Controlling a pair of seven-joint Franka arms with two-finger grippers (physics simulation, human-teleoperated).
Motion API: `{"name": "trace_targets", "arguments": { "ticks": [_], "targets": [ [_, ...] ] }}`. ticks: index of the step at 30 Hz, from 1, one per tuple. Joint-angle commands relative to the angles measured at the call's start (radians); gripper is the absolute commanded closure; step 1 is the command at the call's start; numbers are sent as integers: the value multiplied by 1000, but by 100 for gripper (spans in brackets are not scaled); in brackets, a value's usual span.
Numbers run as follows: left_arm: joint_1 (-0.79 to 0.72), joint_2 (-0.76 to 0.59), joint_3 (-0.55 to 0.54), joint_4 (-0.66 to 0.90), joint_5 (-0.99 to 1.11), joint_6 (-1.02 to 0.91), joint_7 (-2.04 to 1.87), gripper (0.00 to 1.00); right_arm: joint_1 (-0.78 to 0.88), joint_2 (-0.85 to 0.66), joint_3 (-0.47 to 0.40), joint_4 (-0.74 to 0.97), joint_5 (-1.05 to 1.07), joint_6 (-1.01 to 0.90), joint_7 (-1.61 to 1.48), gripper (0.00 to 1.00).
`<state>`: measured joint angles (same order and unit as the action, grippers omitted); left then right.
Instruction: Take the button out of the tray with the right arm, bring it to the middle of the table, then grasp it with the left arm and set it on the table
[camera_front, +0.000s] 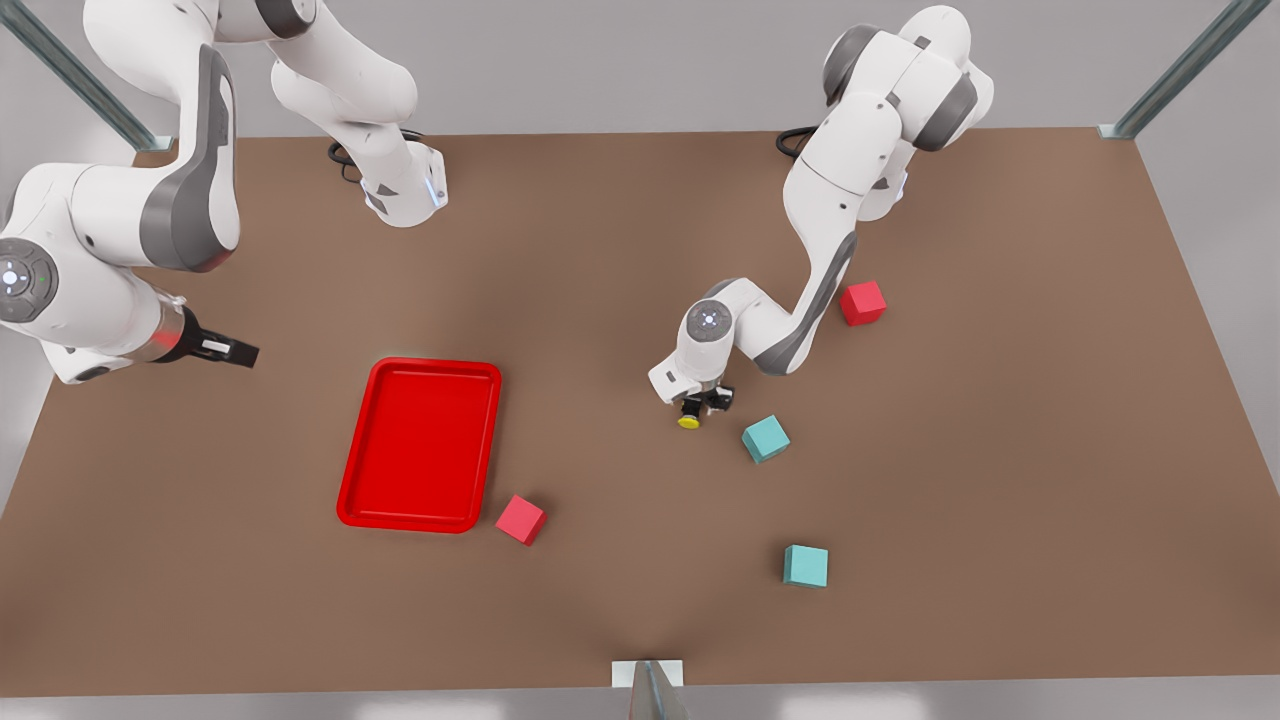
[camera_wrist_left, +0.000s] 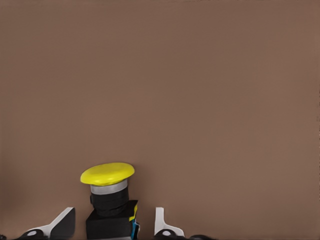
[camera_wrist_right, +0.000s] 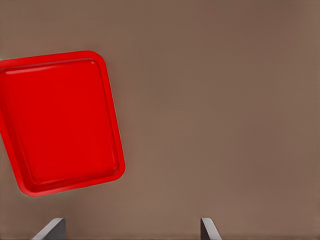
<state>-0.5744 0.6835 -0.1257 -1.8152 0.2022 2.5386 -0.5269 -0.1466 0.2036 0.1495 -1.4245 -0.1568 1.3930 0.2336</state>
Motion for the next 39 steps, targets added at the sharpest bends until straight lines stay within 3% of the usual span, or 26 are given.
{"name": "trace_targets", "arguments": {
  "ticks": [1, 2, 5, 16, 22, 26, 28, 29, 32, 36, 39],
  "targets": [
    [1, -1, 0, 0, 2, 0, 50, 36, 1, -1, -1, 3, 0, -14, -54, 0],
    [1, -1, 0, 0, 2, 0, 50, 44, -1, -1, -1, 4, 0, -14, -54, 0],
    [2, -1, 0, 2, 0, 0, 53, 55, 1, -1, -1, 4, 0, -12, -50, 0],
    [1, -9, 12, 31, 0, -69, 59, 56, -10, -3, -1, 7, 0, -12, -53, 0],
    [1, -64, 38, 111, -12, -296, 10, 56, -10, -3, -1, 4, 2, -14, -50, 0],
    [-7, -173, 107, 192, 11, -586, -652, 56, -8, -3, -1, 7, -1, -14, -50, 0],
    [-7, -185, 135, 192, 138, -616, -1098, 56, -10, -3, -1, 7, 0, -14, -50, 0],
    [-5, -182, 173, 197, 238, -728, -1344, 56, -10, -3, -1, 7, 0, -14, -50, 0],
    [1, -177, 218, 257, 421, -962, -1631, 56, -11, -3, -1, 7, -1, -14, -50, 0],
    [-1, -154, 285, 220, 560, -1020, -2067, 56, -8, -1, -1, 9, -6, -6, -50, 0],
    [-7, -139, 291, 106, 718, -1023, -2294, 56, -4, 7, -1, 26, -3, 11, -46, 0]
  ]
}}
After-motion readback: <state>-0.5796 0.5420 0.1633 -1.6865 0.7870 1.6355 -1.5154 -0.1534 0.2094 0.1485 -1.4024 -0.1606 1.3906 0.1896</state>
